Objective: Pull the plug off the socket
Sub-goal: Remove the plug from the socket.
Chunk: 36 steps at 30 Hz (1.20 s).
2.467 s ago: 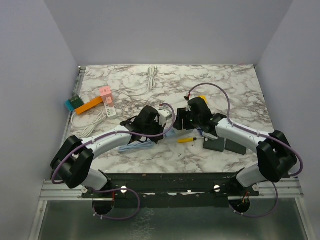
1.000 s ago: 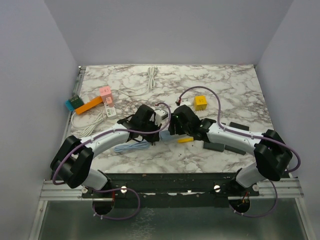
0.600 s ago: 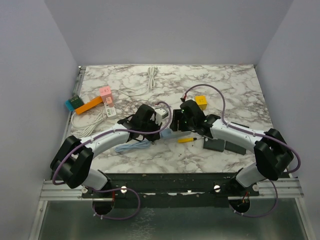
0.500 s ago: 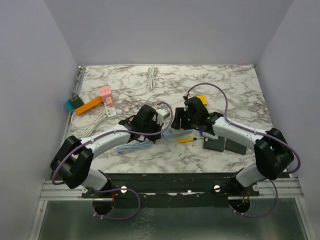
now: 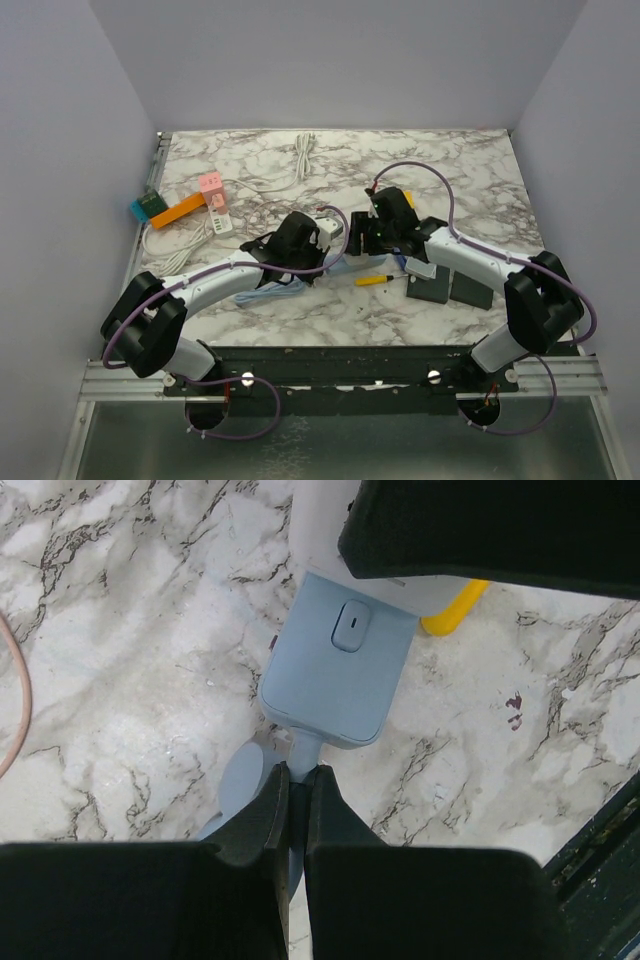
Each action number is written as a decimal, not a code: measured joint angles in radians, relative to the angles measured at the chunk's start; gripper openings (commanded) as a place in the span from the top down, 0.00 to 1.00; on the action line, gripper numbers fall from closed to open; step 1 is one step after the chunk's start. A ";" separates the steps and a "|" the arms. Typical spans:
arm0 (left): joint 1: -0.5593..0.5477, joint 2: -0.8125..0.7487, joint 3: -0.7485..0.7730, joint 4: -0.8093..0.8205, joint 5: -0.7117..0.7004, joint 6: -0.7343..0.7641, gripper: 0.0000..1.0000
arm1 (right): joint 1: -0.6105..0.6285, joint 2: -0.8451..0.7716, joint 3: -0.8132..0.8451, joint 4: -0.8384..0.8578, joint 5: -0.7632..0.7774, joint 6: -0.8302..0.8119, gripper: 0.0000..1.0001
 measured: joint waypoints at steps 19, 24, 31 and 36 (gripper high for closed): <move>0.084 0.008 0.000 -0.074 0.105 -0.021 1.00 | 0.279 0.010 0.030 -0.043 0.454 0.080 1.00; 0.101 0.008 0.000 -0.076 0.119 -0.028 1.00 | 0.295 0.021 0.045 -0.054 0.488 0.101 0.99; 0.103 0.008 0.000 -0.076 0.119 -0.029 1.00 | 0.261 0.020 0.044 -0.050 0.443 0.101 1.00; 0.101 0.008 0.000 -0.039 0.120 -0.032 1.00 | 0.143 -0.001 0.004 -0.006 0.261 0.103 1.00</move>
